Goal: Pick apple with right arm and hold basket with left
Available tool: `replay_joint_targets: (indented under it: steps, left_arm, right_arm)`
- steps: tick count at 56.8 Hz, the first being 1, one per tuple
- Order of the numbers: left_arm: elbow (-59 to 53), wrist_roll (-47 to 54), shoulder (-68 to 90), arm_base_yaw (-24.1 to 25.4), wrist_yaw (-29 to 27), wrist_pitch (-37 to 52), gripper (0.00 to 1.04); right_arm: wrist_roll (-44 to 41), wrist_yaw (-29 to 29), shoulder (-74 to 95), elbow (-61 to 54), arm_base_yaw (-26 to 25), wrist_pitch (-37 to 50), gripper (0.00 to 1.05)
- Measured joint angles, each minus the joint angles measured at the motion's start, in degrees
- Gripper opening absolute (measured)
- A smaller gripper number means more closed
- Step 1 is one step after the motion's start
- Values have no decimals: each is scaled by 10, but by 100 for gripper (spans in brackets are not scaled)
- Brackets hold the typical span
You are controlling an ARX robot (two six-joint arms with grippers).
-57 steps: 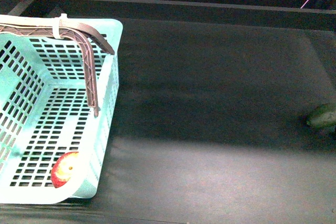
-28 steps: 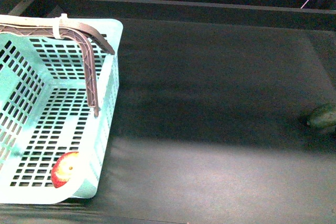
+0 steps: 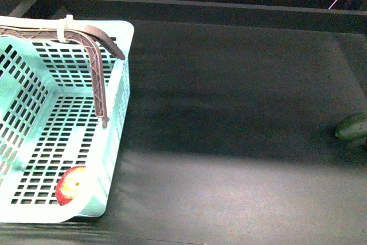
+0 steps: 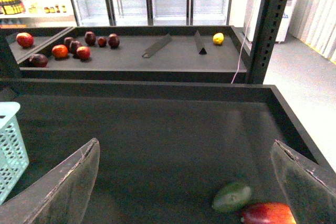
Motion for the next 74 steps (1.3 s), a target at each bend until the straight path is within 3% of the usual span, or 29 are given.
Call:
replay_joint_targets:
  steps: [16,22,74]
  left_arm:
    - [-41,0,-105,0,0,-64,3]
    - [-66,1,-118,0,0,-49,3]
    - [-71,2,-418,0,0,-331,3]
  right_arm:
    - [0,0,0,0,0,0,96]
    - [0,0,0,0,0,0,96]
    - [0,0,0,0,0,0,96]
